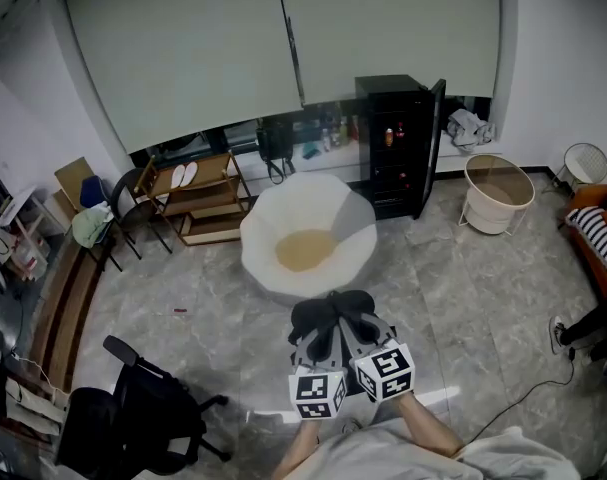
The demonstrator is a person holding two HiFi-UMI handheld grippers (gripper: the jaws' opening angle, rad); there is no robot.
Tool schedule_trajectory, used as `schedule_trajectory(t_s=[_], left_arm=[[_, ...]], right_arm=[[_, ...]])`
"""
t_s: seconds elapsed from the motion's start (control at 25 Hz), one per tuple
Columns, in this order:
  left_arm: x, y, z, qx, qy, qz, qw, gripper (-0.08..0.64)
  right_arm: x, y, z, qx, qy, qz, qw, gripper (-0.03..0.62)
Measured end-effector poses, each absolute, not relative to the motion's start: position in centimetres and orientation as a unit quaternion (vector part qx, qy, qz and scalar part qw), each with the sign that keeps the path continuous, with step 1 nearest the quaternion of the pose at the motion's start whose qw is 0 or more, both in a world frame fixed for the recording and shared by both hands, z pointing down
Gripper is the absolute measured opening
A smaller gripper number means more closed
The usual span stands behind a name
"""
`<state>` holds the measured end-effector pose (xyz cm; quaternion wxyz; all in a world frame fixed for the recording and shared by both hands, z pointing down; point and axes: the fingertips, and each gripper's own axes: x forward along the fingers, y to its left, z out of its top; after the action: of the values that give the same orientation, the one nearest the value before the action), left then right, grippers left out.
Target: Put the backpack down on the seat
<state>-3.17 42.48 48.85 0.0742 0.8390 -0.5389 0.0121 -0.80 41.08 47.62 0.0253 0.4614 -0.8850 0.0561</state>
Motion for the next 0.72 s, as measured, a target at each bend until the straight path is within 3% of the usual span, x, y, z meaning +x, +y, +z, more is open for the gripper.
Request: schedule_trajectory(t_s=[0.72], left_arm=[[-5.9, 42.3, 50.0, 0.839, -0.538, 0.008, 0.088, 0.043]], right_arm=[[-3.5, 41.0, 48.7, 0.457, -0.887, 0.058, 0.034, 0.035]])
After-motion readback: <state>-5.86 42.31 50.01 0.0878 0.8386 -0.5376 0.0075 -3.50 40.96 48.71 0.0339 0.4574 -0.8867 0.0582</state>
